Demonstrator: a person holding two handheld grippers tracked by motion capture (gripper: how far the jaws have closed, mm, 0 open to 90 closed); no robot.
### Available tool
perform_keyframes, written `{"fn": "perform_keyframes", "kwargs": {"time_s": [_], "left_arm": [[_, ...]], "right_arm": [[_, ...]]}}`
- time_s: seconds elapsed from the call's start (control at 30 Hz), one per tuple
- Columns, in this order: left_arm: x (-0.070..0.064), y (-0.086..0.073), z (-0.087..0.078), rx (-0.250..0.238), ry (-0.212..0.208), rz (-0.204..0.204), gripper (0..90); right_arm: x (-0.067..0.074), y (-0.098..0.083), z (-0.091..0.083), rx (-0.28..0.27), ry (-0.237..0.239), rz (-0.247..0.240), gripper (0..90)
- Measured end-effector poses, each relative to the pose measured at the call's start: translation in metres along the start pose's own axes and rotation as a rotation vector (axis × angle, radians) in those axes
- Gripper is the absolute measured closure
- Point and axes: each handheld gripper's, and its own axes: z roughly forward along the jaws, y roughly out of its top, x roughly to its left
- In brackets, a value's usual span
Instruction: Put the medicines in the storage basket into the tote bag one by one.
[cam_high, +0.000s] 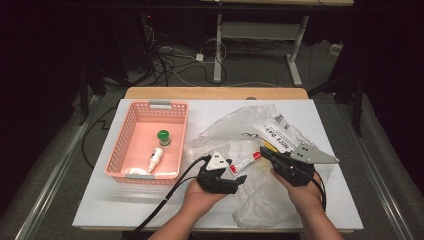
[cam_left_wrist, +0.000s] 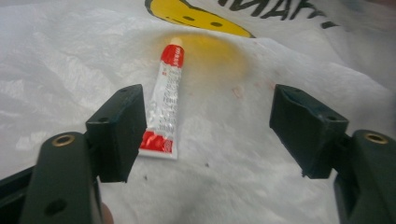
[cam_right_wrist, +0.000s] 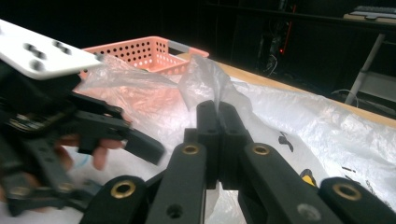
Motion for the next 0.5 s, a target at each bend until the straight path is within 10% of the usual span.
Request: {"fn": "perform_keyframes", "kwargs": {"time_s": [0.5], "left_arm": [[-0.005,-0.02,-0.038,0.014,0.012,0.012,0.0]], "right_arm": [[-0.005,-0.011,0.004,0.042,-0.018,0.014,90.0]]}}
